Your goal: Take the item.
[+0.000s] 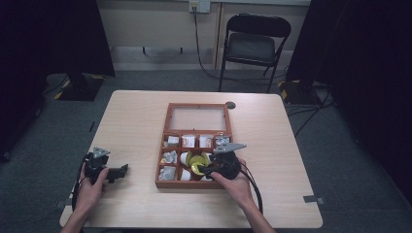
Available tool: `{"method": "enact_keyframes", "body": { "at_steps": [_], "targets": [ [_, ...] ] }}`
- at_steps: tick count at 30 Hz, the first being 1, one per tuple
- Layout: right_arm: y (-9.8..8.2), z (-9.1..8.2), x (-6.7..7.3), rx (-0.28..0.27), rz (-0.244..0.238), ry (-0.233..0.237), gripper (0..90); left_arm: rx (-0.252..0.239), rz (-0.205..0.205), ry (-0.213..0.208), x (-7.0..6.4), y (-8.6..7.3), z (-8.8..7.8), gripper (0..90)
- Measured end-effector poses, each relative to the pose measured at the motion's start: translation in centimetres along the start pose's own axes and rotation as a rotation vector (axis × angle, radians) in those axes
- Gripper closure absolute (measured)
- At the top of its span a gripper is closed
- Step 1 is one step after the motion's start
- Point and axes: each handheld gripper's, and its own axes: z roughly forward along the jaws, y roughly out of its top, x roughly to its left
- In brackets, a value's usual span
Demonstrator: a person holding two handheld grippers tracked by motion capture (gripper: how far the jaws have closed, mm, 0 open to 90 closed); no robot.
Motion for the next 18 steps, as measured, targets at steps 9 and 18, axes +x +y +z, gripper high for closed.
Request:
{"method": "enact_keyframes", "body": {
  "at_steps": [9, 18],
  "targets": [
    [0.1, 1.1, 0.4, 0.020, -0.011, 0.012, 37.5, -0.002, 0.000, 0.001, 0.0, 0.0, 0.0, 0.0],
    [0.1, 2.7, 0.9, 0.056, -0.018, 0.011, 35.5, -0.003, -0.001, 0.001, 0.0, 0.0, 0.0, 0.0]
  ]
}}
